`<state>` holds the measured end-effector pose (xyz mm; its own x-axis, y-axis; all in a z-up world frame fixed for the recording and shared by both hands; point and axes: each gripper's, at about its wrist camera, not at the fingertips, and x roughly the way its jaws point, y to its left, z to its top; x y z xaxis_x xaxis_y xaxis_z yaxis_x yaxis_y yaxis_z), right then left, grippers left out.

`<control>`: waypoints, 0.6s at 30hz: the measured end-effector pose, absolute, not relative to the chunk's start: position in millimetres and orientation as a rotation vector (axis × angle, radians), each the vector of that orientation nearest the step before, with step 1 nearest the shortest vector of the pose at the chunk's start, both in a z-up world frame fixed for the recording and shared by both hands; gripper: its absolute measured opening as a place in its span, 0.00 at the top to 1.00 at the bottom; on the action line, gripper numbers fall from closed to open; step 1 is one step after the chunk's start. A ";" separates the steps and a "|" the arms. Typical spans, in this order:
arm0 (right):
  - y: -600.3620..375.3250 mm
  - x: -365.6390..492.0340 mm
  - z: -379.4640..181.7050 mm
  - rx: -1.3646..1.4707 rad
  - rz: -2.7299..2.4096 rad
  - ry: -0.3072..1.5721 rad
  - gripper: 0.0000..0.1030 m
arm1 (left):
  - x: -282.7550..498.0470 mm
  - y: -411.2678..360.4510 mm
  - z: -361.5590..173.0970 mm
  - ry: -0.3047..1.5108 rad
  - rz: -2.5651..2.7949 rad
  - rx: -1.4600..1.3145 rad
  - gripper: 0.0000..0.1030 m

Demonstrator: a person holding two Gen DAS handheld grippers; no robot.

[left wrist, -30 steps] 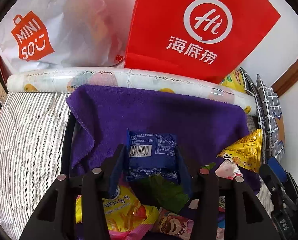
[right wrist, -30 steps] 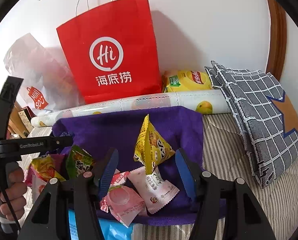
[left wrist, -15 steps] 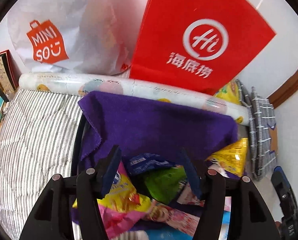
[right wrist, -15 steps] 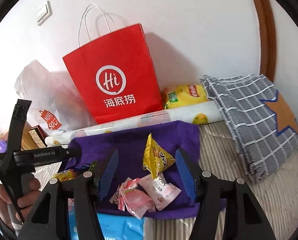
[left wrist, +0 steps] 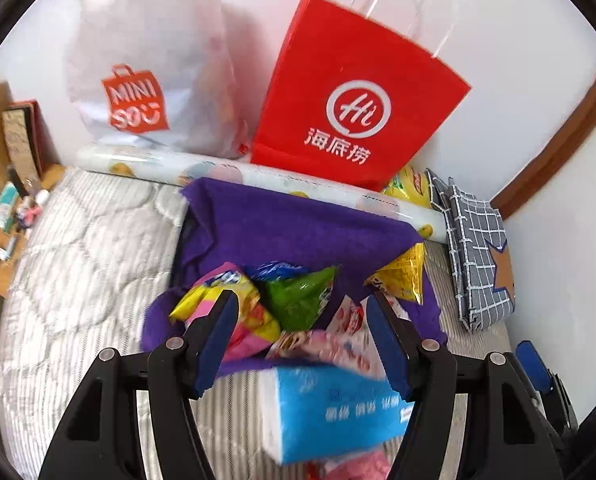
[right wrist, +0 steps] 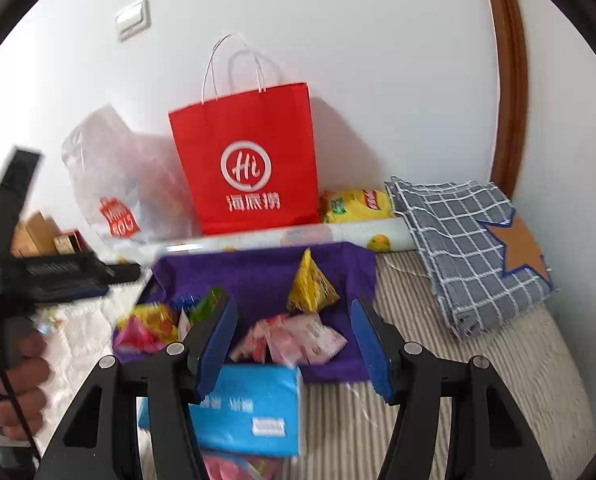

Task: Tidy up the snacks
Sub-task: 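Withdraw both open tools from the purple towel, then grasp the pink snack bag beside the tissue box with the right tool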

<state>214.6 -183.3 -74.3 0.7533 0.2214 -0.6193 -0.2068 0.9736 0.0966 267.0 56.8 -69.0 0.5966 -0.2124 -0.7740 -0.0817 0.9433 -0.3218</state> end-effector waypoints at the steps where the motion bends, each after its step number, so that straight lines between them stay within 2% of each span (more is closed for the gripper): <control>1: -183.3 208.8 -75.5 0.015 0.236 0.681 0.44 | 255.7 55.5 -65.9 0.913 -0.076 -0.316 0.36; 12: -190.8 140.1 -74.9 0.012 0.260 0.665 0.49 | 183.6 52.8 -56.1 0.858 -0.073 -0.245 0.39; 18: -185.6 128.1 -107.1 0.030 0.304 0.747 0.51 | 158.3 51.0 -69.9 0.870 -0.089 -0.215 0.39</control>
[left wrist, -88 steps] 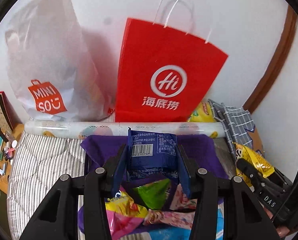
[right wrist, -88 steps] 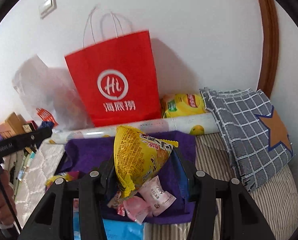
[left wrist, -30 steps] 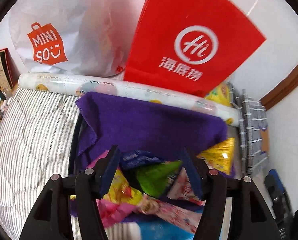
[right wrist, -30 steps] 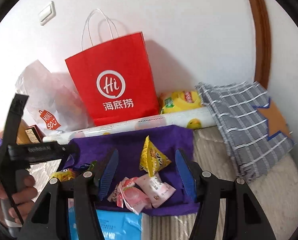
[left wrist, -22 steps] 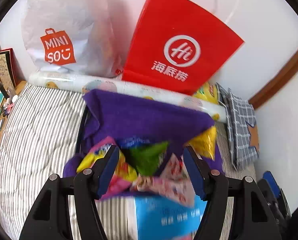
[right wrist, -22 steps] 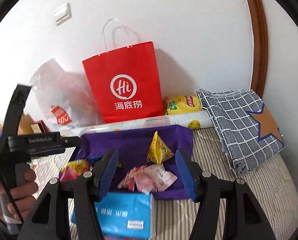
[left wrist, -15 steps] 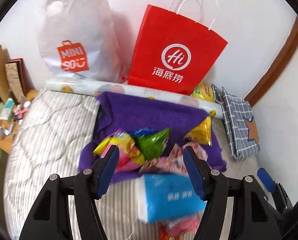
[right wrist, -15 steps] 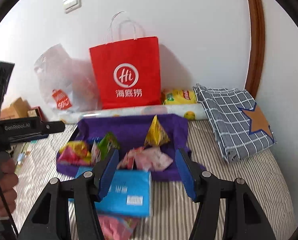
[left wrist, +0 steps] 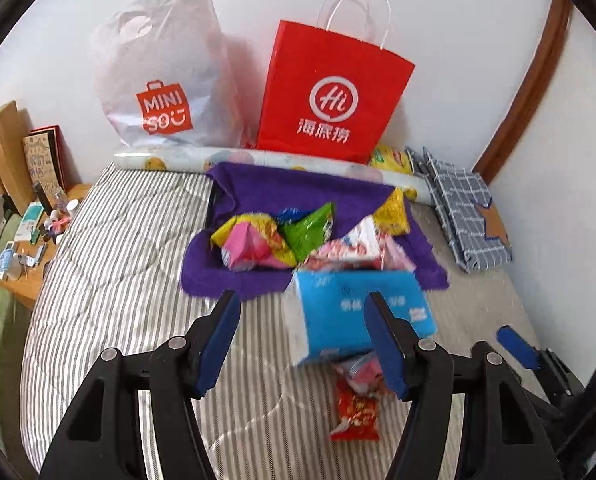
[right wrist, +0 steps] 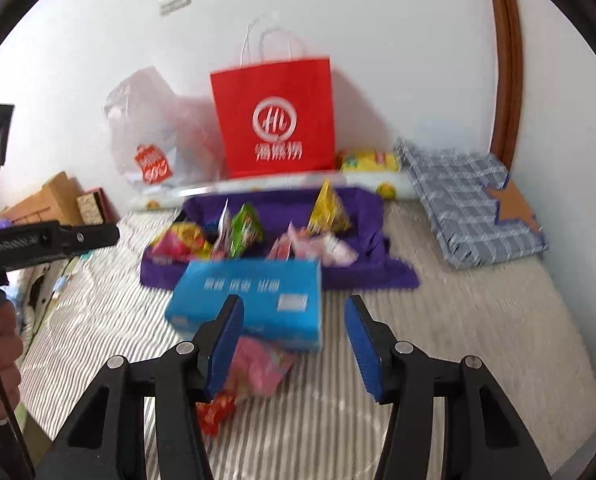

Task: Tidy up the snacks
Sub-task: 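Grasp the pink snack bag beside the tissue box with the right tool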

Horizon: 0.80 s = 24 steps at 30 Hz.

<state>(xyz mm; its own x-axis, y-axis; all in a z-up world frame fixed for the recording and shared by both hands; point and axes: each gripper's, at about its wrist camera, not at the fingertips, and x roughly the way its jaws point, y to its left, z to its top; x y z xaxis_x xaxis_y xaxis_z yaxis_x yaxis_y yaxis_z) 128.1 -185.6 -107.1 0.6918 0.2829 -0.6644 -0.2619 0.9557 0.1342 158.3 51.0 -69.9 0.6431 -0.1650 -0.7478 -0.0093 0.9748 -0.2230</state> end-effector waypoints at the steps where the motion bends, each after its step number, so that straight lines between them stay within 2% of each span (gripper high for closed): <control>1: -183.9 127.3 -115.3 0.045 0.326 0.766 0.51 | 155.3 51.3 -73.0 0.872 -0.088 -0.206 0.39; 7: -168.8 130.7 -146.3 0.064 0.365 0.841 0.50 | 145.0 52.7 -92.5 0.902 -0.107 -0.167 0.38; 10: -161.0 134.5 -157.9 0.055 0.375 0.863 0.44 | 142.3 53.9 -97.9 0.908 -0.122 -0.164 0.38; 17: -143.1 138.9 -181.9 0.027 0.376 0.908 0.41 | 139.0 57.4 -104.7 0.919 -0.147 -0.160 0.38; 24: -134.9 143.2 -190.3 0.026 0.373 0.903 0.32 | 131.0 66.2 -110.9 0.929 -0.157 -0.148 0.38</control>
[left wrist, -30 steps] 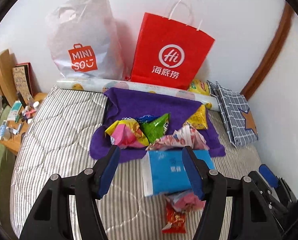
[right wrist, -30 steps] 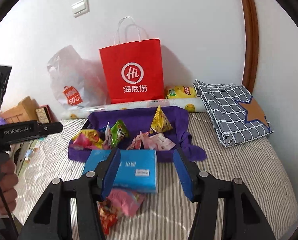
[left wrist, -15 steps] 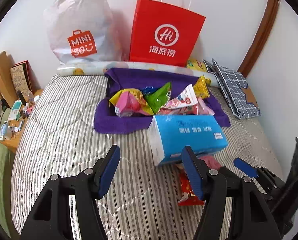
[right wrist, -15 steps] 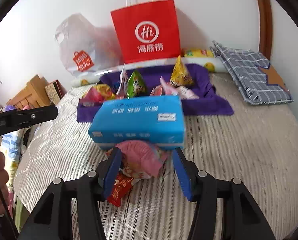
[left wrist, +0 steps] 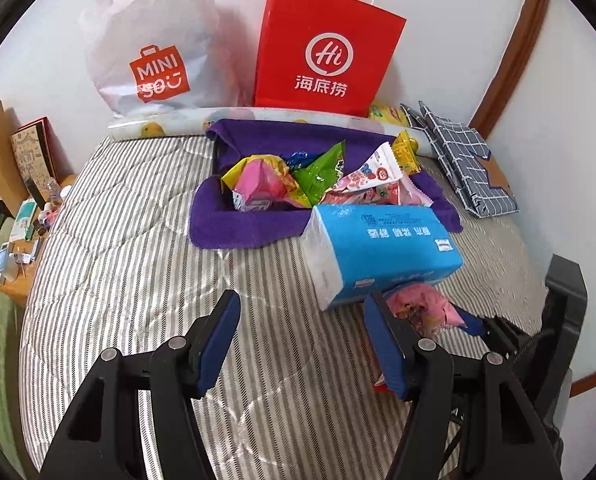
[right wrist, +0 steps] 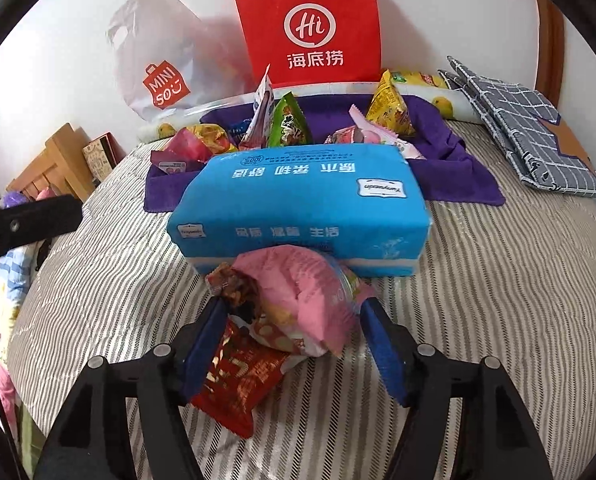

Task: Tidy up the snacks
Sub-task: 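Grasp the pink snack bag beside the tissue box with the right tool, then grasp the red packet on the mattress with the left tool while the right tool holds the pink bag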

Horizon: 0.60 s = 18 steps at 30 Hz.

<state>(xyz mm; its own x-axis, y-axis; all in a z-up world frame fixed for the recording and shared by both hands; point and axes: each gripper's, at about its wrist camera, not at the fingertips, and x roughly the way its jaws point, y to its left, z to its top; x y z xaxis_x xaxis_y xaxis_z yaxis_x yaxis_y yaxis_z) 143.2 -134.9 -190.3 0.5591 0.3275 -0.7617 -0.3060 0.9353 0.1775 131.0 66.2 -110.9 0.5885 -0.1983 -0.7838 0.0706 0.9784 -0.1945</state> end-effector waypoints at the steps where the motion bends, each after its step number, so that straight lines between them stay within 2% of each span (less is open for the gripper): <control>1: -133.4 143.6 -191.4 0.021 0.384 0.906 0.31 | 130.2 68.1 -111.6 0.930 -0.156 -0.150 0.38; 6: -128.1 145.9 -197.8 0.004 0.383 0.907 0.31 | 124.3 78.7 -119.1 0.947 -0.139 -0.160 0.38; 7: -128.6 145.5 -197.8 0.013 0.389 0.904 0.32 | 123.4 79.9 -120.4 0.949 -0.136 -0.161 0.38; 8: -129.7 144.4 -197.0 0.022 0.390 0.897 0.38 | 123.0 80.7 -121.5 0.952 -0.133 -0.162 0.38; 12: -136.7 138.4 -188.2 0.068 0.419 0.873 0.41 | 120.7 78.6 -127.1 0.966 -0.137 -0.158 0.38; 18: -154.3 121.7 -161.7 0.082 0.412 0.800 0.42 | 120.2 58.5 -139.4 1.002 -0.190 -0.163 0.38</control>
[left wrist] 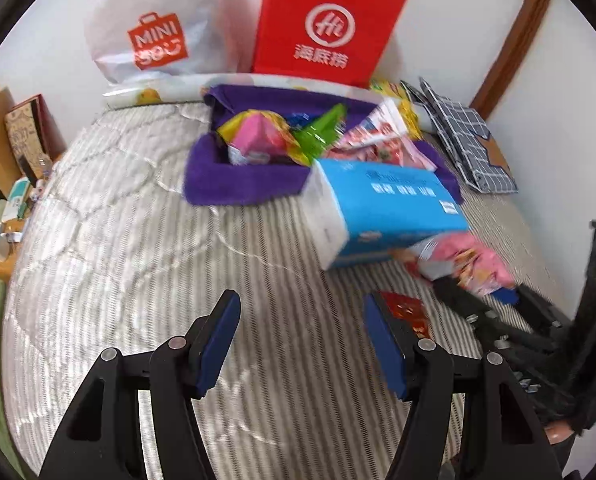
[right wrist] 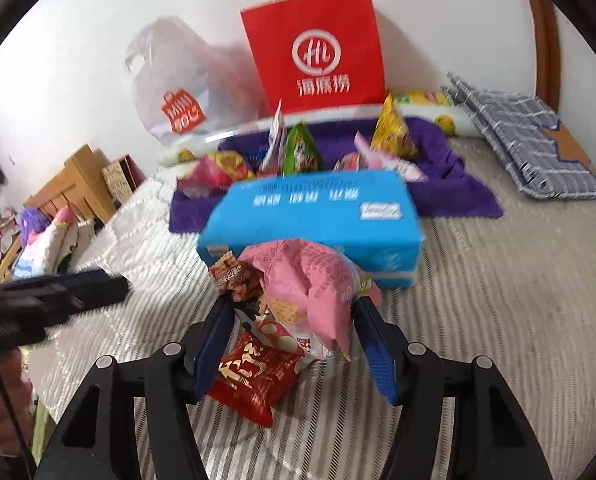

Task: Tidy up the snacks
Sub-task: 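Grasp the red packet on the mattress with the left tool while the right tool holds the pink bag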

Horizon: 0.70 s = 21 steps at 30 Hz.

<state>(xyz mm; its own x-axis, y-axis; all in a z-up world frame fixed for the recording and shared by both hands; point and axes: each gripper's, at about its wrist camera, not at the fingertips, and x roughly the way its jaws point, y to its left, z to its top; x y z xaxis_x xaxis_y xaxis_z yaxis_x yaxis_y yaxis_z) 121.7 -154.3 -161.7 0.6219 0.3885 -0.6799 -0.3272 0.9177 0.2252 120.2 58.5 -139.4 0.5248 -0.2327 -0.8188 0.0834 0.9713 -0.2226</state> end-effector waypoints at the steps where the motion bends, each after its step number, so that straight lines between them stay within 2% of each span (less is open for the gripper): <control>1: -159.6 118.4 -157.0 0.077 0.402 0.788 0.42 | 120.0 54.6 -141.9 1.008 -0.198 -0.163 0.38; 12: -225.8 88.7 -142.9 0.115 0.296 0.741 0.41 | 125.6 2.6 -173.2 1.104 -0.359 -0.230 0.39; 17: -245.6 80.3 -142.2 0.144 0.276 0.735 0.41 | 131.2 -23.7 -187.8 1.154 -0.361 -0.208 0.39; 21: -253.5 75.0 -143.5 0.149 0.264 0.735 0.41 | 130.9 -41.4 -188.7 1.127 -0.306 -0.120 0.39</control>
